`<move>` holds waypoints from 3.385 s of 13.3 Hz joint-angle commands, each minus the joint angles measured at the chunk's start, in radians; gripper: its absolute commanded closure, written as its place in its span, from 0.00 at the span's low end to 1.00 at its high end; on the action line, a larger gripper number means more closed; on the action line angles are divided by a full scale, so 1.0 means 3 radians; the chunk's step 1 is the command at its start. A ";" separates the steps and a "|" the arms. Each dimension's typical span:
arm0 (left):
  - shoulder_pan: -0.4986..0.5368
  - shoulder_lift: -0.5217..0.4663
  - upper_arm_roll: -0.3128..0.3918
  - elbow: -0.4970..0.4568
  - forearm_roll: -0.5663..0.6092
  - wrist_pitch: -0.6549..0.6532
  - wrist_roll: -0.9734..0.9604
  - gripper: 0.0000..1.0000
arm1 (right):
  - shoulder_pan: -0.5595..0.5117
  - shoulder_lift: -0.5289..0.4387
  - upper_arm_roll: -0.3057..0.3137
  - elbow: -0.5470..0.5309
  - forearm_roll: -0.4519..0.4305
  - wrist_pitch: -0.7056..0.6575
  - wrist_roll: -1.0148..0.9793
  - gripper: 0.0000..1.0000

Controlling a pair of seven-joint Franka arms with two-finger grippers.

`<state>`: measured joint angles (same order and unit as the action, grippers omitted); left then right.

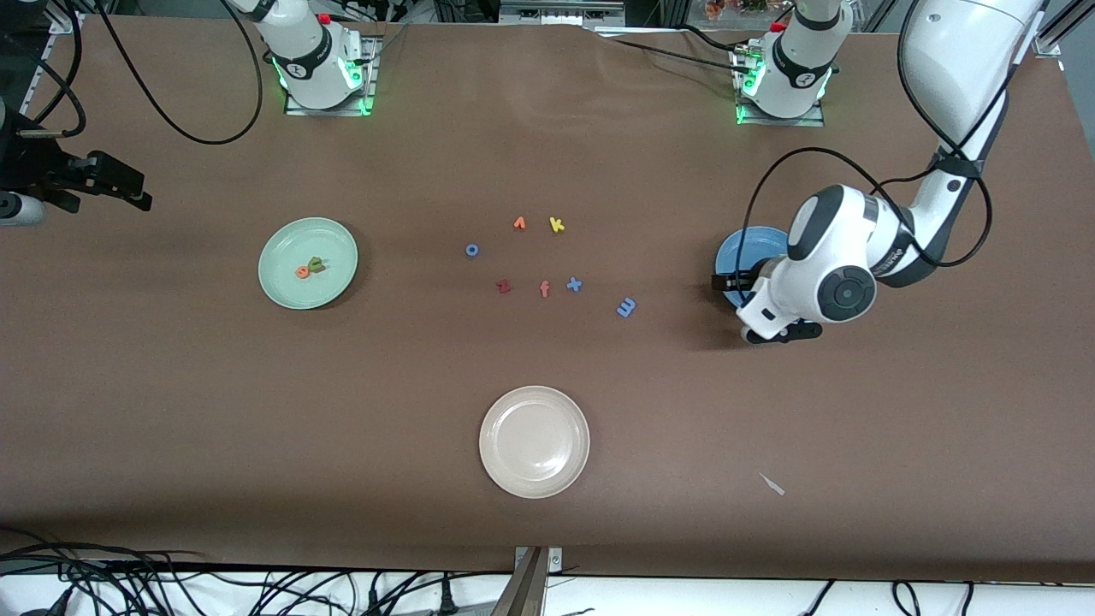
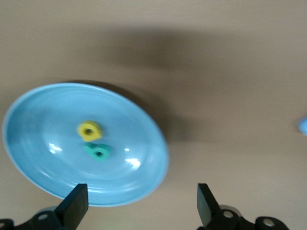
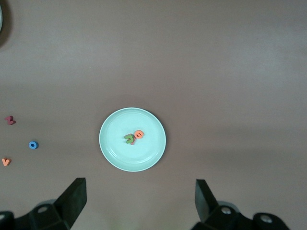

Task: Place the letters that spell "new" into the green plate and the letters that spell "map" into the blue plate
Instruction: 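Move the left gripper over the blue letter beside the blue plate, then grasp the blue letter with the left gripper and lift it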

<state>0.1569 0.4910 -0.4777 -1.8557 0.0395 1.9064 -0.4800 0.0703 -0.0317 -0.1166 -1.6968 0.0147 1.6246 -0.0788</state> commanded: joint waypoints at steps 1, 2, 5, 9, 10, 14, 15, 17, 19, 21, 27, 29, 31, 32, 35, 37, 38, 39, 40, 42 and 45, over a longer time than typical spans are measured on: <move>-0.0220 0.0010 -0.0034 0.0070 -0.0126 0.0265 -0.0367 0.00 | -0.0004 0.0003 0.0010 0.0083 0.0017 -0.0062 0.0012 0.00; -0.0302 0.0065 -0.0034 0.0075 -0.0127 0.0439 -0.0480 0.00 | -0.0014 0.0013 -0.0015 0.0078 0.0048 -0.0062 -0.0013 0.00; -0.0477 0.0168 -0.0023 0.0070 -0.0081 0.0742 -0.0522 0.00 | -0.0009 0.0019 0.0005 0.0083 0.0043 -0.0057 0.0012 0.00; -0.0599 0.0311 -0.0013 0.0075 -0.0070 0.0916 -0.0517 0.01 | -0.0009 0.0019 0.0005 0.0077 0.0048 -0.0062 0.0012 0.00; -0.0630 0.0347 -0.0013 0.0070 -0.0075 0.1018 -0.0517 0.01 | -0.0009 0.0019 0.0005 0.0077 0.0048 -0.0062 0.0012 0.00; -0.0732 0.0480 -0.0003 0.0070 -0.0070 0.1080 -0.0491 0.06 | -0.0009 0.0019 0.0005 0.0077 0.0048 -0.0062 0.0002 0.00; -0.0738 0.0500 0.0002 0.0070 -0.0070 0.1171 -0.0491 0.06 | -0.0009 0.0019 0.0005 0.0077 0.0048 -0.0062 0.0002 0.00; -0.0738 0.0557 0.0002 0.0065 -0.0070 0.1284 -0.0497 0.06 | -0.0004 0.0019 0.0005 0.0077 0.0048 -0.0062 0.0002 0.00; -0.0748 0.0582 -0.0003 0.0065 -0.0080 0.1366 -0.0568 0.10 | -0.0004 0.0019 0.0010 0.0077 0.0053 -0.0062 0.0002 0.00; -0.0820 0.0628 0.0007 0.0065 -0.0075 0.1534 -0.0782 0.10 | -0.0004 0.0019 0.0010 0.0077 0.0053 -0.0062 -0.0003 0.00; -0.1080 0.0715 0.0232 0.0126 -0.0070 0.1929 -0.0752 0.12 | 0.0021 0.0019 0.0021 0.0077 0.0048 -0.0046 0.0022 0.00; -0.1091 0.0736 0.0242 0.0157 0.0128 0.1929 -0.0757 0.14 | 0.0021 0.0019 0.0021 0.0077 0.0048 -0.0046 0.0017 0.00; -0.1096 0.0741 0.0242 0.0152 0.0185 0.1919 -0.0752 0.15 | 0.0021 0.0019 0.0021 0.0077 0.0048 -0.0041 0.0012 0.00; -0.1096 0.0741 0.0248 0.0132 0.0282 0.1908 -0.0752 0.18 | 0.0021 0.0019 0.0021 0.0083 0.0048 -0.0046 0.0012 0.00; -0.1106 0.0746 0.0242 0.0121 0.0400 0.1893 -0.0757 0.21 | 0.0021 0.0019 0.0021 0.0083 0.0048 -0.0046 0.0017 0.00; -0.1111 0.0746 0.0242 0.0111 0.0400 0.1888 -0.0757 0.25 | 0.0021 0.0019 0.0021 0.0083 0.0043 -0.0041 0.0012 0.00; -0.1136 0.0746 0.0242 0.0111 0.0405 0.1888 -0.0757 0.28 | 0.0021 0.0019 0.0021 0.0083 0.0043 -0.0041 0.0007 0.00; -0.1142 0.0746 0.0242 0.0111 0.0405 0.1883 -0.0762 0.29 | 0.0021 0.0019 0.0021 0.0083 0.0043 -0.0041 0.0002 0.00; -0.1142 0.0746 0.0242 0.0106 0.0405 0.1873 -0.0762 0.32 | 0.0021 0.0019 0.0021 0.0083 0.0043 -0.0046 0.0002 0.00; -0.1142 0.0746 0.0242 0.0091 0.0405 0.1852 -0.0762 0.38 | 0.0021 0.0019 0.0016 0.0083 0.0043 -0.0041 0.0002 0.00; -0.1142 0.0746 0.0248 0.0091 0.0405 0.1852 -0.0762 0.48 | 0.0021 0.0019 0.0015 0.0083 0.0053 -0.0046 0.0007 0.00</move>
<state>-0.1699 0.7098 -0.4129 -1.8316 0.1370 2.4683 -0.7030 0.0773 -0.0313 -0.1122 -1.6923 0.0171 1.6234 -0.0779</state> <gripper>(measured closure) 0.445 0.000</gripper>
